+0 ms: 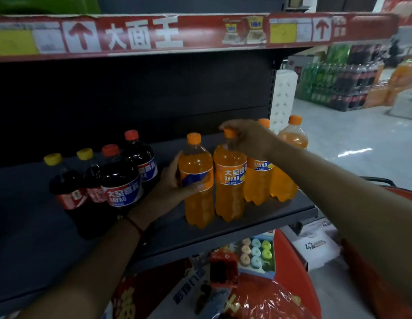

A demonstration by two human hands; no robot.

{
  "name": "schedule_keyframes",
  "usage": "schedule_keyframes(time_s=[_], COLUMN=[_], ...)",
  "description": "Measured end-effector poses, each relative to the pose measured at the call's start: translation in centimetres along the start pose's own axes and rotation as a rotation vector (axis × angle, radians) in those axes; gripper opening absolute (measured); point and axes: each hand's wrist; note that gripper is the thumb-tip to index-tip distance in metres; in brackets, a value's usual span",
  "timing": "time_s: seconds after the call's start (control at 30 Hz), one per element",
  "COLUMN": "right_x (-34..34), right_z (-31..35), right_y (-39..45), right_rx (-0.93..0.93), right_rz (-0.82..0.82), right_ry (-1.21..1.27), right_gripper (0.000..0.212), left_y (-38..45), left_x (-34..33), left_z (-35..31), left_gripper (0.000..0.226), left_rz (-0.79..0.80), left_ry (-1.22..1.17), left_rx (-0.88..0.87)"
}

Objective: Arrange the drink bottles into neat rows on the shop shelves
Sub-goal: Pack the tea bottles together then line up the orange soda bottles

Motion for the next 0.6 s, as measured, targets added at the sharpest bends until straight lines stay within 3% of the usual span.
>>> schedule_keyframes(time_s=[0.07, 0.17, 0.3, 0.4, 0.5, 0.6], right_x=[-0.1, -0.3, -0.2, 0.0, -0.2, -0.1], right_z=[0.1, 0.0, -0.5, -1.0, -1.1, -1.3], right_y=[-0.1, -0.4, -0.2, 0.3, 0.4, 0.4], right_rx=[0.017, 0.036, 0.001, -0.03, -0.016, -0.025], right_rz=[-0.005, -0.083, -0.122, -0.101, -0.101, -0.102], right_ry=[-0.027, -0.043, -0.061, -0.05, -0.067, -0.067], right_gripper=[0.055, 0.053, 0.052, 0.052, 0.052, 0.052], left_y=[0.3, 0.3, 0.0, 0.1, 0.4, 1.0], left_x=[-1.1, -2.5, -1.7, -2.1, -5.0, -6.0], left_z=[0.8, 1.1, 0.8, 1.1, 1.4, 2.0], left_gripper=[0.107, 0.09, 0.077, 0.068, 0.097, 0.099], left_rz=[-0.12, -0.194, -0.058, -0.004, -0.205, -0.309], left_ry=[0.056, -0.029, -0.215, -0.224, -0.044, -0.084], left_rx=[0.005, -0.024, 0.014, 0.057, 0.08, 0.074])
Point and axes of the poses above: each hand's wrist, its own y-axis towards the middle knuckle, its own x-axis out of the back of the hand, z = x × y, and after that the axes turned 5 degrees about x, right-handed
